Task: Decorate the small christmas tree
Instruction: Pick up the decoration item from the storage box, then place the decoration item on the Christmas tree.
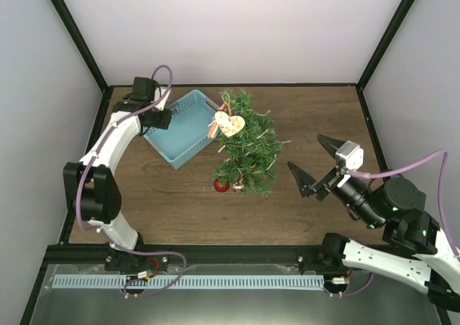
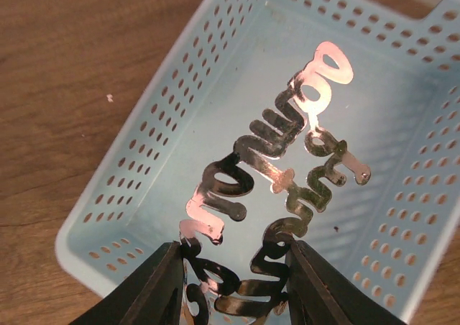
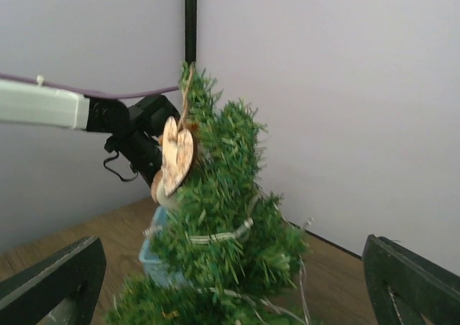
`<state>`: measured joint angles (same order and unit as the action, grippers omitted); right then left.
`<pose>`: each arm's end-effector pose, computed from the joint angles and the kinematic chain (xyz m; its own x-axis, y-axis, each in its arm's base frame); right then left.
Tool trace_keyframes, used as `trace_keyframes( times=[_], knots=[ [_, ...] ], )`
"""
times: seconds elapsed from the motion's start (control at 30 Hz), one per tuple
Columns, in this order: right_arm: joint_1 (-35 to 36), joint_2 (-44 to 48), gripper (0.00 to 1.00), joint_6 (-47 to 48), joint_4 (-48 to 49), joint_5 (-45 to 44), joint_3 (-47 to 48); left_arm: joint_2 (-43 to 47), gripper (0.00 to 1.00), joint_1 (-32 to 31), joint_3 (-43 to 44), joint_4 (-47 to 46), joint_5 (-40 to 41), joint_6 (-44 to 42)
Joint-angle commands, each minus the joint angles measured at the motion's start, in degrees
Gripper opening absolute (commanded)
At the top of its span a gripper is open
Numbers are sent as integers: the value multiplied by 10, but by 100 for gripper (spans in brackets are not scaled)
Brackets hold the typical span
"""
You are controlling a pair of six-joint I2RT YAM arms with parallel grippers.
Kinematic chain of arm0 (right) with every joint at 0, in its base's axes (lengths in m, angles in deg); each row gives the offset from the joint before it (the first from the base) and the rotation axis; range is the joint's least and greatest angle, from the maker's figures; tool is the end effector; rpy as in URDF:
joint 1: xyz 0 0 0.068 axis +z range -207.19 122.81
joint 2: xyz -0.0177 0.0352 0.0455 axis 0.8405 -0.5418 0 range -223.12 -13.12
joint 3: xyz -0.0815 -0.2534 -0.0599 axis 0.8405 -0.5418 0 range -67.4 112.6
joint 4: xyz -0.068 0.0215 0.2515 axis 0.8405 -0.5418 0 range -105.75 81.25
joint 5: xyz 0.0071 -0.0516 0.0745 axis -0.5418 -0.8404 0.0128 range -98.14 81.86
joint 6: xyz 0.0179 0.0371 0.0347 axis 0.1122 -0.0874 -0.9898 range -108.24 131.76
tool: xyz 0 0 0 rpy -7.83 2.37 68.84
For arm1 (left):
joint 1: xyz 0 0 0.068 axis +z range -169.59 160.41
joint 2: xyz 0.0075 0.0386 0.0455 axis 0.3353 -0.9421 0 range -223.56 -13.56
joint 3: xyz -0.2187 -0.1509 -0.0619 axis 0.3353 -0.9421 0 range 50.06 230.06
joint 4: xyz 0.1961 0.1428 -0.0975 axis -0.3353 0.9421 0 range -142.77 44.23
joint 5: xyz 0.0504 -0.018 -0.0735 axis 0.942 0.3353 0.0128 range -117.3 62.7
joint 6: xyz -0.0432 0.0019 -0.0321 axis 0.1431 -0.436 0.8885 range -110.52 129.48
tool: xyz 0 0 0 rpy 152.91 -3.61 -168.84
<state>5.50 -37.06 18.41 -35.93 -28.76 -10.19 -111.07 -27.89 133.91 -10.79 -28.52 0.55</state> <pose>0.0374 0.0452 0.4166 0.1261 0.0078 -0.9920 -0.6609 0.7464 -0.0781 0.3646 -0.0540 0.2853 -0.7827 0.2710 -0.5603 0.2811 0.9571 0.0703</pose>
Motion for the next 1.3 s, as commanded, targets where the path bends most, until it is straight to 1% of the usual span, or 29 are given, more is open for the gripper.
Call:
trace_keyframes(
  times=[0.0, 0.13, 0.3, 0.43, 0.5, 0.6, 0.67, 0.73, 0.8, 1.03, 1.1, 1.2, 1.27],
  knots=[
    [-3, -48, 100, -55, 59, 17, 70, 60, 40, -3, -14, 13, -19, 19],
    [-3, -109, 99, -70, 93, 77, 114, 126, 40, -2, -31, 8, -33, 27],
    [-3, -189, 93, -89, 153, 160, 166, 200, 40, -4, -61, -6, -65, 37],
    [-3, -276, 86, -114, 166, 197, 226, 254, 40, -4, -85, -17, -89, 40],
    [-3, -311, 81, -129, 184, 217, 240, 279, 40, -4, -94, -18, -95, 37],
    [-1, -359, 62, -152, 205, 237, 260, 315, 40, -5, -103, -19, -109, 38],
    [4, -391, 50, -163, 213, 243, 277, 340, 40, -4, -111, -26, -136, 45],
    [14, -419, 40, -166, 224, 239, 292, 370, 40, -4, -125, -36, -155, 51],
    [30, -446, 34, -160, 230, 225, 306, 395, 40, -3, -137, -46, -168, 56],
    [113, -555, 33, -132, 149, 118, 412, 471, 40, -4, -163, -49, -209, 56],
    [130, -569, 32, -137, 142, 94, 420, 492, 40, -4, -170, -49, -223, 50],
    [140, -585, 28, -147, 142, 70, 423, 522, 40, -4, -178, -46, -237, 50],
    [161, -595, 27, -156, 141, 56, 424, 546, 40, -4, -183, -46, -245, 55]
  ],
)
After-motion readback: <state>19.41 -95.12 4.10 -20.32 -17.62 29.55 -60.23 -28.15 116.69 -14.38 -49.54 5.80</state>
